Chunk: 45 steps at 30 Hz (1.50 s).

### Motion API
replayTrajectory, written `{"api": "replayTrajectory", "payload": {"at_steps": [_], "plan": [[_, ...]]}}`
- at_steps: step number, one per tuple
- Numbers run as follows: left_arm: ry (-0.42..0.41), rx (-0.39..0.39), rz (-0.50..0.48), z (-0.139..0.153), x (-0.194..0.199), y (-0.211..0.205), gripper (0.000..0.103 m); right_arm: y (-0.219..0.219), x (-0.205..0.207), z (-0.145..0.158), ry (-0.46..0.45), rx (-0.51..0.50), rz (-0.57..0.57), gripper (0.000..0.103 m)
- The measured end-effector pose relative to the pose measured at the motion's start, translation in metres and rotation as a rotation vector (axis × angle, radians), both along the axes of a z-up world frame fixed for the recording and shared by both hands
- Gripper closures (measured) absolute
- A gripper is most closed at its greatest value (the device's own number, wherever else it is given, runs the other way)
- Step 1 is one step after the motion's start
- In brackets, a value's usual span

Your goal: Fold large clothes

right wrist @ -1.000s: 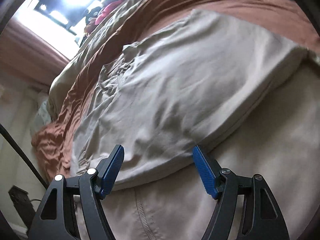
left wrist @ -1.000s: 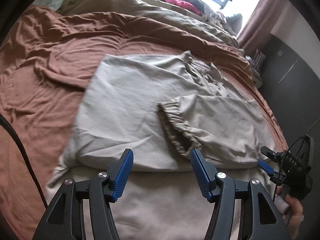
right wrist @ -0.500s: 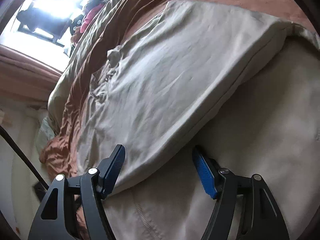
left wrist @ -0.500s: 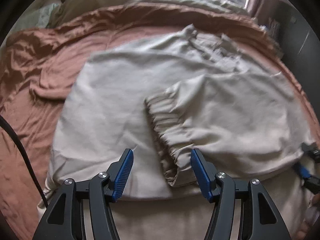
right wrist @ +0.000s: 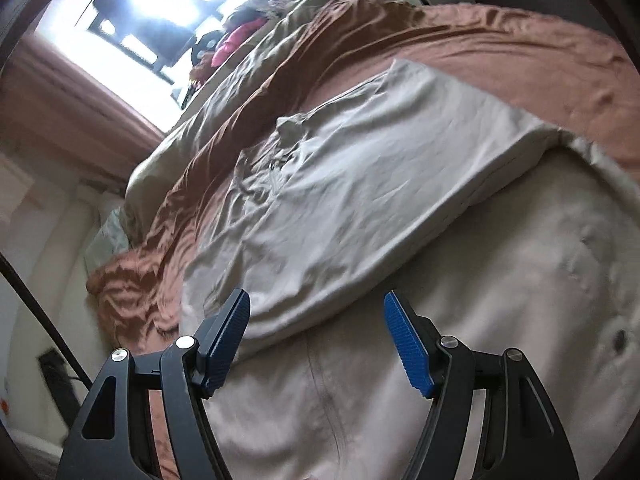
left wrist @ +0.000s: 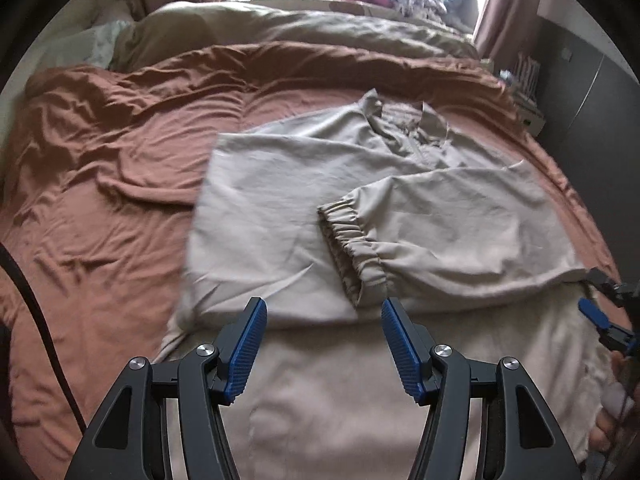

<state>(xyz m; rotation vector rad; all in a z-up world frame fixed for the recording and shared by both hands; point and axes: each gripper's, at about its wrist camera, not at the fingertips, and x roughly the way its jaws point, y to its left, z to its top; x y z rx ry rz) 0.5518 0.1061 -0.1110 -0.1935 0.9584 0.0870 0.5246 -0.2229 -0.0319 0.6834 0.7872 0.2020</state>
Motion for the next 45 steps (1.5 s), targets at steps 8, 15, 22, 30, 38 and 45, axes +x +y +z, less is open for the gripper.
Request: {"api": "replayTrajectory", "payload": {"at_steps": [8, 15, 22, 30, 38, 45], "plan": [[-0.087, -0.041, 0.026, 0.047, -0.080, 0.025, 0.027, 0.003, -0.071, 0.042, -0.050, -0.165, 0.073, 0.023], [-0.168, -0.069, 0.059, 0.073, -0.147, 0.037, 0.003, -0.013, -0.138, 0.082, -0.158, -0.253, 0.126, 0.015], [-0.263, -0.092, 0.076, 0.092, -0.216, 0.033, 0.000, -0.034, -0.201, 0.093, -0.221, -0.278, 0.119, 0.000], [-0.296, -0.087, 0.103, 0.102, -0.289, 0.024, 0.000, -0.068, -0.270, 0.092, -0.257, -0.300, 0.085, 0.000], [-0.342, -0.098, 0.134, 0.103, -0.350, 0.026, 0.000, -0.091, -0.317, 0.080, -0.280, -0.357, 0.036, 0.000], [-0.362, -0.119, 0.138, 0.089, -0.388, 0.030, 0.000, -0.093, -0.346, 0.065, -0.269, -0.397, 0.056, 0.000]]}}
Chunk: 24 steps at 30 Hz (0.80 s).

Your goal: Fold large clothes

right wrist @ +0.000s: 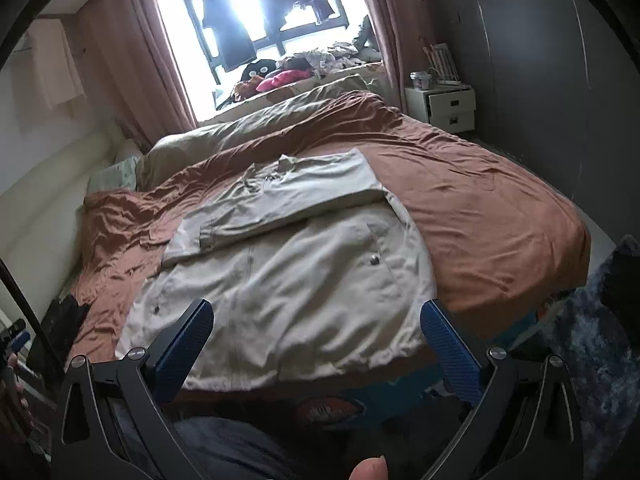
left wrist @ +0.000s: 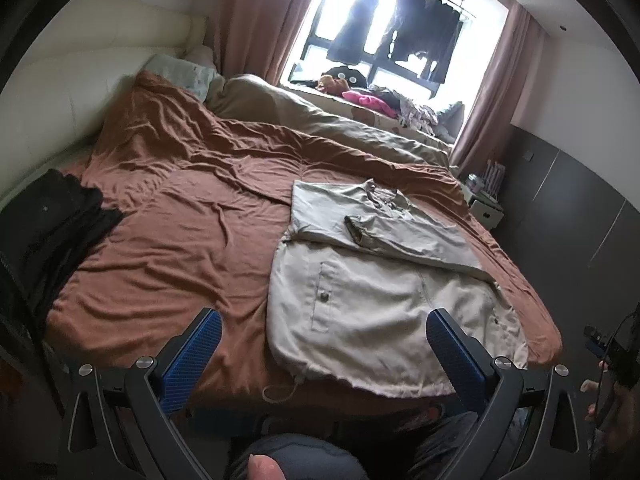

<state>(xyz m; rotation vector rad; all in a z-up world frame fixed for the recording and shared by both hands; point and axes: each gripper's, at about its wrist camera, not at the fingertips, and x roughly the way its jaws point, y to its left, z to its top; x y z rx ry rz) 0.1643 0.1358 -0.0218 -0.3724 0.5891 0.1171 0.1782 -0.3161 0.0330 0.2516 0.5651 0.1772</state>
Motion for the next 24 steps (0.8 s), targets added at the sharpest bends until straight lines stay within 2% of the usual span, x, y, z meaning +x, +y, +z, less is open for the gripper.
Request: {"api": "replayTrajectory", "payload": {"at_steps": [4, 10, 14, 21, 24], "plan": [[-0.002, -0.025, 0.006, -0.011, -0.017, 0.002, 0.000, -0.001, -0.007, -0.006, 0.013, -0.016, 0.010, 0.000], [-0.018, -0.016, 0.014, -0.021, -0.032, 0.005, 0.000, -0.005, -0.009, -0.020, -0.009, -0.101, -0.009, 0.000], [0.000, -0.013, 0.032, -0.033, -0.034, 0.011, 0.000, -0.013, -0.006, -0.031, -0.011, -0.095, 0.000, 0.000], [0.085, 0.016, 0.029, -0.054, -0.030, 0.018, 0.000, -0.042, -0.003, -0.051, -0.031, -0.040, -0.021, 0.000], [0.143, 0.020, 0.044, -0.068, -0.022, 0.025, 0.000, -0.055, 0.006, -0.064, -0.011, -0.036, -0.032, 0.000]]}}
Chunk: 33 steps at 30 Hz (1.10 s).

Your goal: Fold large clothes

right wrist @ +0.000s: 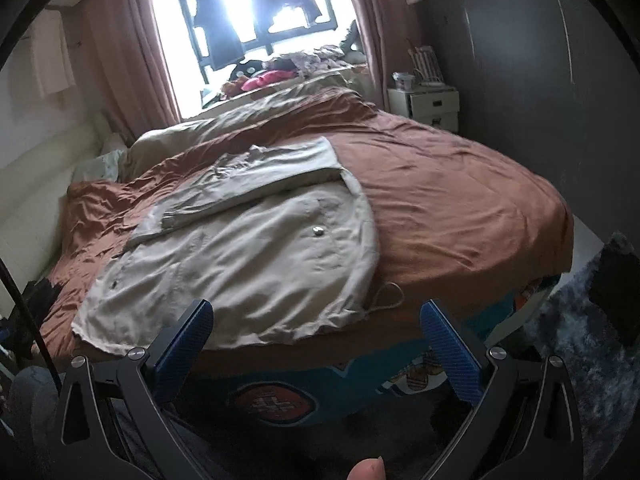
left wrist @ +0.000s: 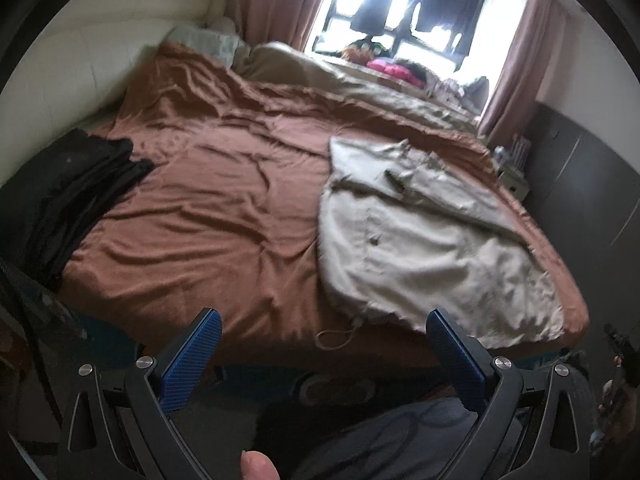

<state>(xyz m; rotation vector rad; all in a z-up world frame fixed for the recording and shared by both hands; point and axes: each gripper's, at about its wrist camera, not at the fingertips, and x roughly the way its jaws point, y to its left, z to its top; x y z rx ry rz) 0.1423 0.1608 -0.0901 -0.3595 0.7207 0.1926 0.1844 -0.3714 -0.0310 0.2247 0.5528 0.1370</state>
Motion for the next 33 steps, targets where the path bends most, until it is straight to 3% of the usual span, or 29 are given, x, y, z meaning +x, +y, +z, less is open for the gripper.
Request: {"api": "replayTrajectory", "payload": {"at_steps": [4, 11, 14, 17, 19, 23, 25, 30, 33], "plan": [[0.026, 0.006, 0.050, -0.021, 0.009, 0.011, 0.000, -0.008, 0.011, -0.012, 0.003, -0.055, -0.068, 0.000], [0.065, -0.060, 0.018, -0.058, 0.045, 0.022, 0.001, -0.012, 0.050, -0.035, 0.068, 0.012, -0.038, 0.001], [0.058, -0.082, -0.016, -0.066, 0.062, 0.024, 0.002, -0.010, 0.067, -0.038, 0.085, 0.032, -0.020, 0.011], [0.072, -0.112, -0.041, -0.077, 0.084, 0.028, 0.013, -0.012, 0.085, -0.042, 0.111, 0.071, -0.005, 0.025], [0.093, -0.130, -0.058, -0.085, 0.097, 0.029, 0.024, -0.015, 0.095, -0.045, 0.128, 0.103, -0.002, 0.027], [0.130, -0.153, -0.081, -0.105, 0.122, 0.031, 0.029, -0.024, 0.115, -0.050, 0.141, 0.124, -0.022, 0.031], [0.150, -0.168, -0.095, -0.114, 0.132, 0.031, 0.041, -0.030, 0.126, -0.055, 0.160, 0.150, -0.021, 0.036], [0.174, -0.197, -0.121, -0.128, 0.150, 0.030, 0.045, -0.046, 0.152, -0.062, 0.200, 0.233, -0.006, 0.048], [0.173, -0.207, -0.133, -0.130, 0.162, 0.030, 0.045, -0.053, 0.168, -0.070, 0.233, 0.339, 0.072, 0.049]]}}
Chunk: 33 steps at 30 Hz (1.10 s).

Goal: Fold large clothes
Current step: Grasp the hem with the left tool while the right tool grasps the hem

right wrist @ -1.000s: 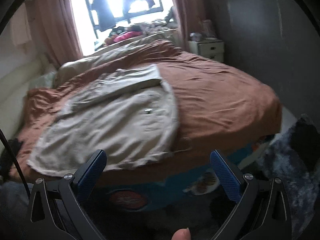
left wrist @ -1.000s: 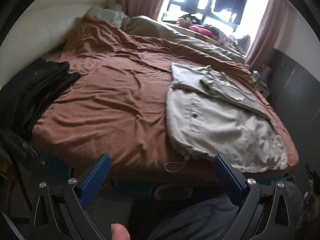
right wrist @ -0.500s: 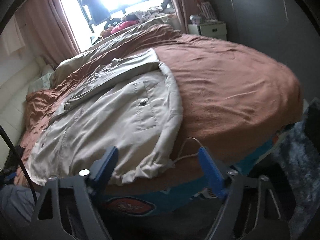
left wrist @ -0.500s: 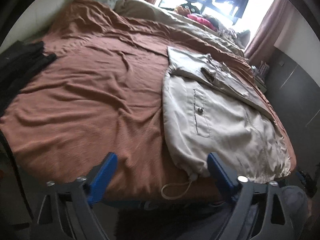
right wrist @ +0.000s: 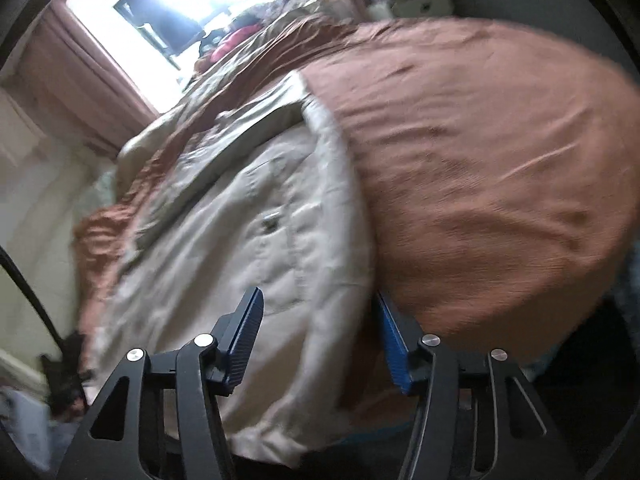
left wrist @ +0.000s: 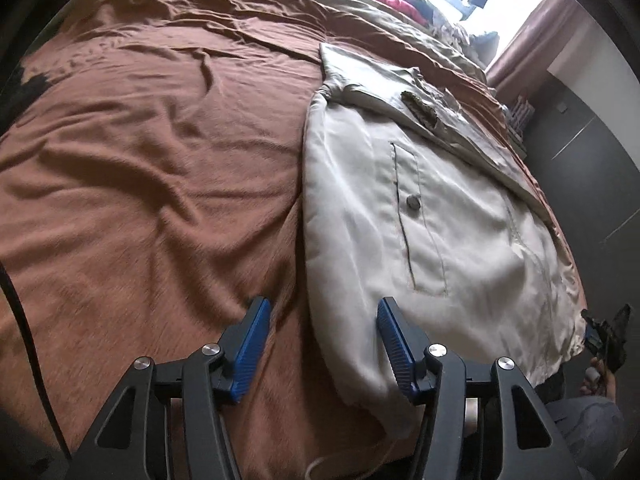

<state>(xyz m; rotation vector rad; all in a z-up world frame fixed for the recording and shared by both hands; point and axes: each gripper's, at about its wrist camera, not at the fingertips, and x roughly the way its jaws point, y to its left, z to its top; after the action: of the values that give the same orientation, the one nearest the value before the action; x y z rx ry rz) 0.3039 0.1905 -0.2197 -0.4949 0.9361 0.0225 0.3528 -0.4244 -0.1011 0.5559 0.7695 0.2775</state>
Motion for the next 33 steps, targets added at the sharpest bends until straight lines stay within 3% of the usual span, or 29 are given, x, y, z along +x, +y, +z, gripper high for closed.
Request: {"api": "replayTrajectory", "payload": {"at_steps": [4, 8, 12, 14, 18, 21, 24, 26, 27, 28, 33], "plan": [[0.004, -0.013, -0.019, -0.002, 0.019, 0.001, 0.048, -0.007, 0.013, -0.003, -0.002, -0.014, 0.001, 0.049], [0.016, -0.048, -0.035, -0.005, 0.031, 0.002, 0.051, -0.022, 0.019, -0.011, 0.017, 0.090, -0.034, 0.050], [0.015, -0.128, -0.045, -0.008, 0.023, 0.004, 0.060, -0.019, 0.012, -0.023, 0.040, 0.189, 0.076, 0.050], [0.011, -0.177, -0.049, -0.011, 0.013, 0.005, 0.063, -0.014, 0.001, -0.026, 0.046, 0.177, 0.143, 0.050], [-0.003, -0.239, -0.051, -0.012, -0.002, 0.004, 0.065, -0.018, -0.016, -0.032, 0.040, 0.226, 0.167, 0.050], [-0.001, -0.240, -0.028, -0.010, -0.002, -0.002, 0.066, -0.023, -0.019, -0.034, 0.046, 0.224, 0.138, 0.064], [0.016, -0.207, 0.006, -0.010, 0.003, -0.004, 0.073, -0.025, -0.021, -0.035, 0.048, 0.197, 0.133, 0.070], [0.020, -0.204, 0.031, -0.011, 0.005, -0.003, 0.079, -0.022, -0.024, -0.030, 0.053, 0.170, 0.136, 0.081], [0.021, -0.188, 0.042, -0.010, 0.004, -0.003, 0.091, -0.020, -0.025, -0.028, 0.055, 0.160, 0.134, 0.088], [0.018, -0.179, 0.049, -0.009, 0.003, -0.003, 0.095, -0.019, -0.028, -0.026, 0.051, 0.156, 0.133, 0.094], [-0.031, -0.186, 0.054, 0.008, -0.008, -0.001, 0.100, -0.011, -0.043, 0.007, -0.027, 0.142, 0.100, 0.098]]}}
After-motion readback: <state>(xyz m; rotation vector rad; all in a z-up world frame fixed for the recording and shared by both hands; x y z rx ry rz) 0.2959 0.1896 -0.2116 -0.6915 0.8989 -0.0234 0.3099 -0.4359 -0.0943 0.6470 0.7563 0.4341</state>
